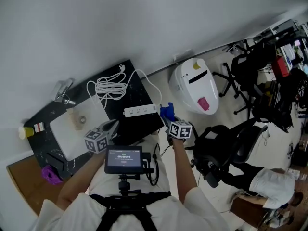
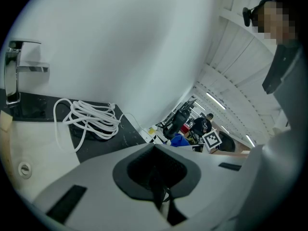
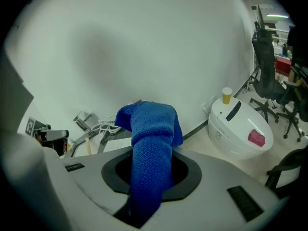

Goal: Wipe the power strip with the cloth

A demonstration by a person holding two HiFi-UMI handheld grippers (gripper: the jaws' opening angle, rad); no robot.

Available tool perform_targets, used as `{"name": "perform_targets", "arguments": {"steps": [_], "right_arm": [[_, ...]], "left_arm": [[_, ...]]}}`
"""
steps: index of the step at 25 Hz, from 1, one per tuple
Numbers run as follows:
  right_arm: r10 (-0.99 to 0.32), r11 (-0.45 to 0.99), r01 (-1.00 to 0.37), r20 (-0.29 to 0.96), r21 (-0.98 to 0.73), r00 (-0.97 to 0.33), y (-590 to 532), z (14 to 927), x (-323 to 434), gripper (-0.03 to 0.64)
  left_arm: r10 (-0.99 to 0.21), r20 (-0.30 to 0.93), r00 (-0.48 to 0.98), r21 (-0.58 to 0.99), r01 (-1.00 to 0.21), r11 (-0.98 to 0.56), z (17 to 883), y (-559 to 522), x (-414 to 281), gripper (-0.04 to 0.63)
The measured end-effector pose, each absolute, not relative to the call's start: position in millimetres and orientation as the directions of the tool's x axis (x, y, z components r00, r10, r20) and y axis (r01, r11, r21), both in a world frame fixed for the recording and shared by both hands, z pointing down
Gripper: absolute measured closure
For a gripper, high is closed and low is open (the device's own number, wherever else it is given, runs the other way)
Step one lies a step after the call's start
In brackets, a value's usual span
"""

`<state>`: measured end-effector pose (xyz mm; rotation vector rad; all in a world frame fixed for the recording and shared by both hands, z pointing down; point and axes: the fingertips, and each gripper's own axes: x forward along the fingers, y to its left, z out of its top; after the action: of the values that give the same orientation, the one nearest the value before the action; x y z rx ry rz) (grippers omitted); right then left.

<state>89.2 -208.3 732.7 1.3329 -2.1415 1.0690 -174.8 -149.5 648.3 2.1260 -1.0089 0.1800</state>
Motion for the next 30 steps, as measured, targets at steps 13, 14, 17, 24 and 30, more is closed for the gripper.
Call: {"name": "perform_targets", "arguments": {"steps": [13, 14, 17, 24, 30], "right_arm": [[-0.683, 0.322, -0.853, 0.522, -0.411, -0.51, -164, 655, 77, 0.525], [-0.687, 0.335, -0.846, 0.508, -0.415, -0.52, -160, 648, 80, 0.524], [-0.69, 0.376, -0.826, 0.469, -0.42, -0.552, -148, 627, 91, 0.525], [-0.703, 0.437, -0.787, 0.381, -0.435, -0.601, -118, 598, 136, 0.523], [-0.671, 0.484, -0.75, 0.359, -0.451, -0.649, -71, 573, 178, 0.523]], "left_arm": [[-0.575, 0.394, 0.717, 0.574, -0.68, -0.456, 635, -115, -157, 0.589], [-0.576, 0.395, 0.716, 0.573, -0.682, -0.455, 633, -113, -151, 0.589], [-0.582, 0.389, 0.714, 0.571, -0.683, -0.455, 621, -107, -132, 0.589], [-0.593, 0.392, 0.703, 0.557, -0.694, -0.456, 614, -87, -80, 0.589], [-0.647, 0.364, 0.67, 0.596, -0.702, -0.391, 596, -62, -22, 0.589]]}}
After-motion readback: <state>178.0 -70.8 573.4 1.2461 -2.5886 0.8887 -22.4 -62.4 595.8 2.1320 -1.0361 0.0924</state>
